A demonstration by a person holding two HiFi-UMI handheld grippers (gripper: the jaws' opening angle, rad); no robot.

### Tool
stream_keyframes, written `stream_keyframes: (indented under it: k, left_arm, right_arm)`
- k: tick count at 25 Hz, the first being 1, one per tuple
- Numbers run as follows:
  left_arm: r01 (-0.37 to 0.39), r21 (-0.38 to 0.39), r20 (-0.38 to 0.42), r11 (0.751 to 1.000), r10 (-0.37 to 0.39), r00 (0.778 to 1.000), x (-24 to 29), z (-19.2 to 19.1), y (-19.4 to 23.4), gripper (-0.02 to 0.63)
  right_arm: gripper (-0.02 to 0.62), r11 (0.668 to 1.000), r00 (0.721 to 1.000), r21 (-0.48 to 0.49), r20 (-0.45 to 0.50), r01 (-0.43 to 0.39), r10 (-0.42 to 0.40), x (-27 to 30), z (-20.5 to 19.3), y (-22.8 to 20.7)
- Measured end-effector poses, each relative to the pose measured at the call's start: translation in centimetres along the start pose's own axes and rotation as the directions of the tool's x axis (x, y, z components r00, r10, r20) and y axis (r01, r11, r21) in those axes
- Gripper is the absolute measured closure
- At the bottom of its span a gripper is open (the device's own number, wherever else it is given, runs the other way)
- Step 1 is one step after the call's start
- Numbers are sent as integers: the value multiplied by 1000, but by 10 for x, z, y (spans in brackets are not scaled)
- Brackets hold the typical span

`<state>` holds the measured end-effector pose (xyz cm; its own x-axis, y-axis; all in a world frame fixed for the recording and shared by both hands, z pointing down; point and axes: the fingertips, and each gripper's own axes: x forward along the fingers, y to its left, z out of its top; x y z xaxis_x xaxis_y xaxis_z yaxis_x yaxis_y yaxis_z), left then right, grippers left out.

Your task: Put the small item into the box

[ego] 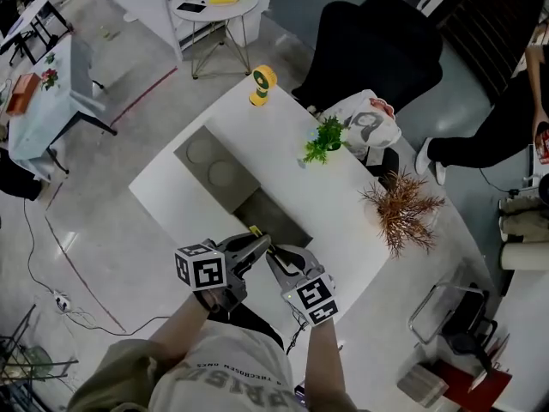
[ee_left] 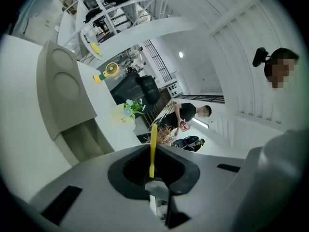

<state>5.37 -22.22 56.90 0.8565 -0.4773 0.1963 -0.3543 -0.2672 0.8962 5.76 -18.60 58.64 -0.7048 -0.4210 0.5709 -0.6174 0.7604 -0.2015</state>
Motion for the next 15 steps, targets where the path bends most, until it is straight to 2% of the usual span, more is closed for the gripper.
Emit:
stream_keyframes:
  k: [6,10,11,15]
  left_arm:
    - [6,-19,-36,1000,-6,999,5,1,4,574]
    - [11,23,-72,1000,-10,997,7,0,5,572]
    - [13,38,-80,999,-10,997,7,1,5,557]
    - [12,104,-98,995,-2,995,5,3,8,398]
  right_arm:
    - [538,999,999,36,-36,15,-14,3,-2,-4]
    - [538,999,999,44,-51,13,-11,5,-4,-6]
    - [538,999,998,42,-55,14,-12,5,-4,-6]
    - [538,999,997,28,-73,27,-25,8,-5,-8]
